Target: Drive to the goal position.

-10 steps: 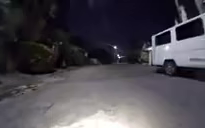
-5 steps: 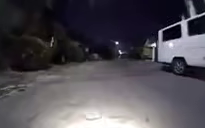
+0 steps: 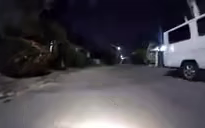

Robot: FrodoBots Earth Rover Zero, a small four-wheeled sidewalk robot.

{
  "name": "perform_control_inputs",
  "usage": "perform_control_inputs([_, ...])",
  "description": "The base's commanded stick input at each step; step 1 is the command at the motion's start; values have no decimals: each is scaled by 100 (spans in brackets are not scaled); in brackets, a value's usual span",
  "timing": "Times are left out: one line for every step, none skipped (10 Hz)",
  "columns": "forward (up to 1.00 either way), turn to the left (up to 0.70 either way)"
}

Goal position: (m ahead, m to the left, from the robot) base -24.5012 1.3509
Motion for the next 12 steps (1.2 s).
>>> perform_control_inputs([98, 5])
perform_control_inputs([98, 5])
perform_control_inputs([98, 5])
perform_control_inputs([98, 5])
perform_control_inputs([98, 5])
perform_control_inputs([98, 5])
perform_control_inputs([98, 5])
perform_control_inputs([98, 5])
perform_control_inputs([98, 5])
perform_control_inputs([98, 5])
perform_control_inputs([98, 5])
perform_control_inputs([98, 5])
